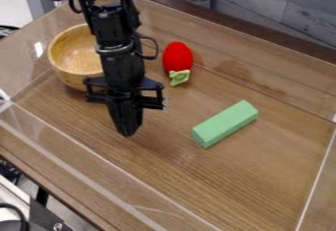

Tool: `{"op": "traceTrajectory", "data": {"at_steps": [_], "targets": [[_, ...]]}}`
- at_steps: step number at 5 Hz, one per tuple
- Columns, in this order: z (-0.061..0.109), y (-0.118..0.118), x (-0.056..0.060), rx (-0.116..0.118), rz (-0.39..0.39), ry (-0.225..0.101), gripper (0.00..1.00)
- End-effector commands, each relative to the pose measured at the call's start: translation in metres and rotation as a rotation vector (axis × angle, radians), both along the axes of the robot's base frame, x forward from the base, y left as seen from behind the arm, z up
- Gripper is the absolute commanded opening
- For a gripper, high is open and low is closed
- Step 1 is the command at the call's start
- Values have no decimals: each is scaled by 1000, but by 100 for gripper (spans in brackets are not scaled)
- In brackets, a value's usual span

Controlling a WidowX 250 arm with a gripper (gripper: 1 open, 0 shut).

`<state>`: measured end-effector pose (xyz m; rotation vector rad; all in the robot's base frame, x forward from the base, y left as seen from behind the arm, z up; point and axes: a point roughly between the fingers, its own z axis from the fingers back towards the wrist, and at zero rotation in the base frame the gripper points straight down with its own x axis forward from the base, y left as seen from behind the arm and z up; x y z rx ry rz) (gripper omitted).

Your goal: Remove the green stick from the brown bowl and put it on the table

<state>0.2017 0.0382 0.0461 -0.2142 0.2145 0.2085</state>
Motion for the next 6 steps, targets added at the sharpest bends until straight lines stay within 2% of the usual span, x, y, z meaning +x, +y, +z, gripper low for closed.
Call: {"op": "traceTrajectory", "data": {"at_steps": [1, 2, 3, 4, 5, 6], "targets": [[6, -4, 11, 10, -59, -45, 0], [0, -12, 19, 9, -120, -45, 0], [6, -19, 13, 7, -124, -43, 0], [13, -23, 6, -1, -124, -42, 100], [5, -22, 12, -11, -181, -44, 0], [-2, -20, 18, -21, -234, -46, 100]]}}
